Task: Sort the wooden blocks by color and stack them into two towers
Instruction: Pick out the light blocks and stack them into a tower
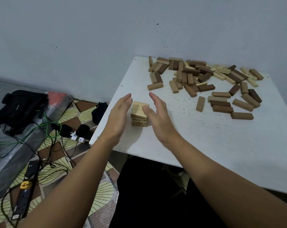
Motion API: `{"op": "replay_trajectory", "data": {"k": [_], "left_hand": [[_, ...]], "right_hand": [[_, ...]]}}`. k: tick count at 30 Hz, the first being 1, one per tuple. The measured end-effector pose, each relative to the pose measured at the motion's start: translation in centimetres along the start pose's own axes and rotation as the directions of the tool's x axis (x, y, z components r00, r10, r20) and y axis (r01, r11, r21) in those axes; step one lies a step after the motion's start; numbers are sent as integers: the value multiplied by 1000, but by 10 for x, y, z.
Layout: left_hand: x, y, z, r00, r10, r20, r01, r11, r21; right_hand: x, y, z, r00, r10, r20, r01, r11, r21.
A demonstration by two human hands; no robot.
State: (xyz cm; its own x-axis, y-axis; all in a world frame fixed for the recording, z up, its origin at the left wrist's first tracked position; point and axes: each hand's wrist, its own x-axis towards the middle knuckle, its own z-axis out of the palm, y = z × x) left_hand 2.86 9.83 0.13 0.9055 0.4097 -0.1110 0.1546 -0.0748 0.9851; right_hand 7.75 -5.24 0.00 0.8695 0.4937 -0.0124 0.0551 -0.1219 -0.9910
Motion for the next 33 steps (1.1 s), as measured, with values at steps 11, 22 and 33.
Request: {"op": "replay_trajectory", "data": {"k": [11,22,33], "left_hand": [[22,18,-52,935,-107,338,10,961,275],[27,19,-49,929,-103,356,-5,957,291],[8,13,-20,994,-18,106,24,998,-50]], "right_hand": [[12,-3,-40,982,55,182,-11,972,-233],[18,0,-41,976,60,210,-6,969,-247],[7,5,-10,1000,17,25,-19,998,66]]}}
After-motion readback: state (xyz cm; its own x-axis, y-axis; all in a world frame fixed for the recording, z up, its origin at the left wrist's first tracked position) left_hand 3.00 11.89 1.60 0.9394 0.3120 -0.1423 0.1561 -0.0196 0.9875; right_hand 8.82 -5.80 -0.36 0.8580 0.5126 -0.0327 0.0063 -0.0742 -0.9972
